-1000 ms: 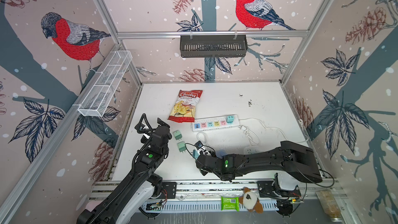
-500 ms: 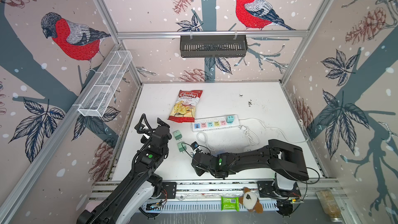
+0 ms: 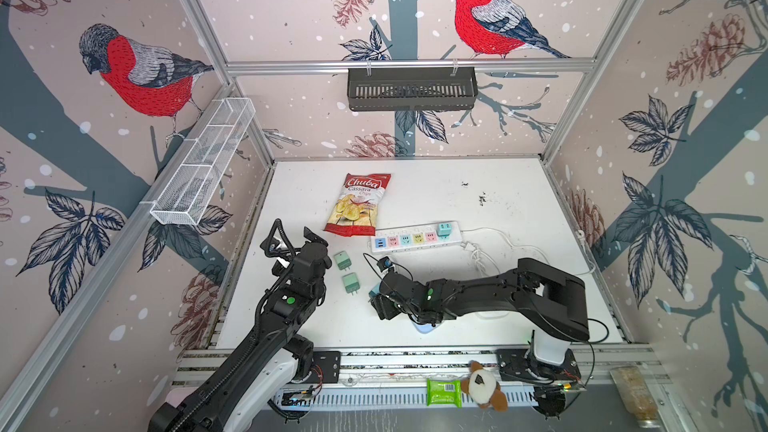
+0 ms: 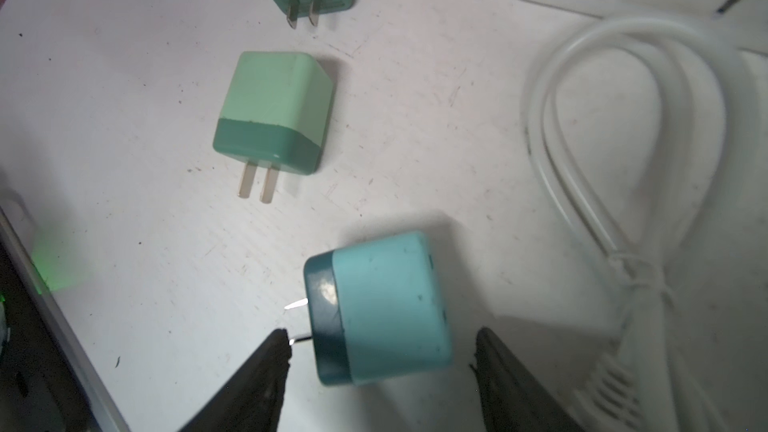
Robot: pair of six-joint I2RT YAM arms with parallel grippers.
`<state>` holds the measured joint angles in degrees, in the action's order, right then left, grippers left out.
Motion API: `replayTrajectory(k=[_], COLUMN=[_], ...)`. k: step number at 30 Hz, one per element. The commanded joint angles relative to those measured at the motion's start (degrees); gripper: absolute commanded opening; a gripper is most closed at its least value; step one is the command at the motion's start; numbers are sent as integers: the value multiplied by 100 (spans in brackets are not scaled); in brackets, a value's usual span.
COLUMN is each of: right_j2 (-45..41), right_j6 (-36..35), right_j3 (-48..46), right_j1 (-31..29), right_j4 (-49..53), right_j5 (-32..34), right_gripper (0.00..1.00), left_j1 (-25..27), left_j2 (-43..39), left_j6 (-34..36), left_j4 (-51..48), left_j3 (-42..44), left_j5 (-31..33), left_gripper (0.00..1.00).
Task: Insert the plug
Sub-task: 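Lower the open right gripper toward the teal charger nearest the robot, then close the right gripper on the teal charger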
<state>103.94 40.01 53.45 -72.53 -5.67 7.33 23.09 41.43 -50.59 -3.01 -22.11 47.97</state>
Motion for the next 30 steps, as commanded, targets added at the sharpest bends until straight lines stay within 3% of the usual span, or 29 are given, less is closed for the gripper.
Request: replayTrajectory(k=[1, 12, 18, 23, 30], right_j2=[110, 802, 643, 489, 591], right_j6=[-158, -278, -242, -46, 220], right_j3=[130, 909, 1037, 1116, 1198], right_j1=[111, 336, 272, 18, -50], right_j4=[-198, 193, 641, 1261, 1429], right_j5=[-264, -382, 235, 1271, 1406], right_gripper=[77, 83, 89, 94, 91], left_j1=[-6, -9, -6, -6, -2], left_j2=[48, 33, 41, 47, 40], left_j6=[14, 14, 16, 14, 18], left_j4=[223, 223, 228, 260, 239], left_j3=[-24, -30, -33, -22, -30], left_j5=[51, 47, 29, -6, 9], left_gripper=[97, 97, 97, 97, 97])
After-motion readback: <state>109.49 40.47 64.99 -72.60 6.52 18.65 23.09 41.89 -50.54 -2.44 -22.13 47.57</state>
